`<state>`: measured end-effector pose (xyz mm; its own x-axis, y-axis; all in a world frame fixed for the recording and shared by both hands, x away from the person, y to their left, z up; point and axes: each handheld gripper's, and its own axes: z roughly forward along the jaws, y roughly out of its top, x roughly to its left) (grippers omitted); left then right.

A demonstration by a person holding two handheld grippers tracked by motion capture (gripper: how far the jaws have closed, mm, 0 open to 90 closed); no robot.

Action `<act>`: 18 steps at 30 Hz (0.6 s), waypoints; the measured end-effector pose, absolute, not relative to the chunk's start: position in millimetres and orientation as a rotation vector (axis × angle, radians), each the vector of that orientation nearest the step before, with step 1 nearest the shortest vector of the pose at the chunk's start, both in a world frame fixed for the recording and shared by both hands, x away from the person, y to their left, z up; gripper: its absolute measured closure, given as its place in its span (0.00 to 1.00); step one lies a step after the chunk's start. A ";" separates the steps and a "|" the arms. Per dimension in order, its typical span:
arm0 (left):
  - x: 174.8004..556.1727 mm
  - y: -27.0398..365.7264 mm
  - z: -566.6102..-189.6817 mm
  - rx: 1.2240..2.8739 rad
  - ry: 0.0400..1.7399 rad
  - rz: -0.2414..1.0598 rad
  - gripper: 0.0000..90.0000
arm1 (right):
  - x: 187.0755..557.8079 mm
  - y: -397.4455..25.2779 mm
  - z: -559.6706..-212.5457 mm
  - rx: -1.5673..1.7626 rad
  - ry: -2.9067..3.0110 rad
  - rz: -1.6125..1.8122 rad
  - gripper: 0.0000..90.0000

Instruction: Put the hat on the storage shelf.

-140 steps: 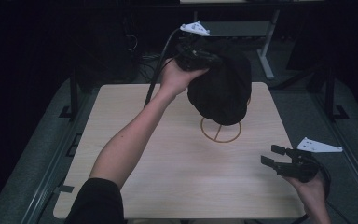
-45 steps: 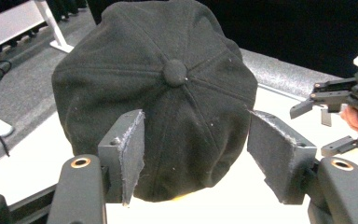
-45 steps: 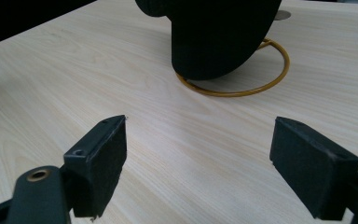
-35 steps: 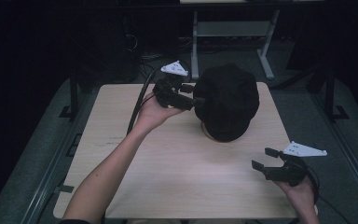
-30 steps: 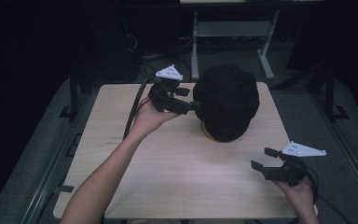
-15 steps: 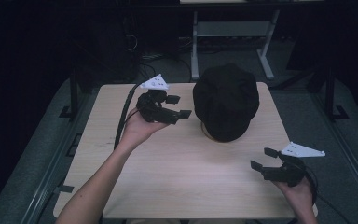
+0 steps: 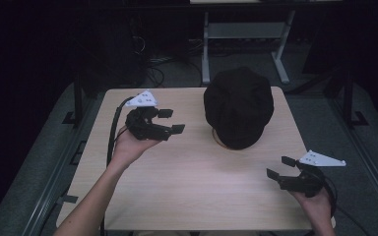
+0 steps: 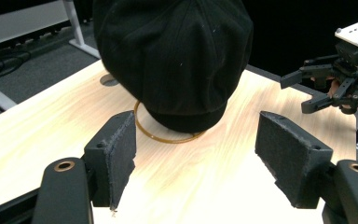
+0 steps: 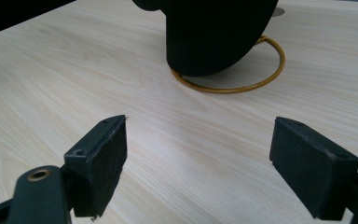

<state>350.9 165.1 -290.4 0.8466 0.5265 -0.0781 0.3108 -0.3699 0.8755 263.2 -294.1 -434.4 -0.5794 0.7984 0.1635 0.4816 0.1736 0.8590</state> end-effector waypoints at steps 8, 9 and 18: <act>346.3 177.0 -313.2 1.988 0.654 0.253 0.31 | 263.8 -291.9 -436.8 1.230 2.141 1.357 0.21; 345.8 178.1 -316.2 1.989 0.658 0.249 0.31 | 263.8 -291.7 -437.0 1.228 2.141 1.355 0.21; 335.8 187.8 -334.0 1.977 0.673 0.257 0.30 | 263.4 -292.3 -437.9 1.239 2.139 1.347 0.21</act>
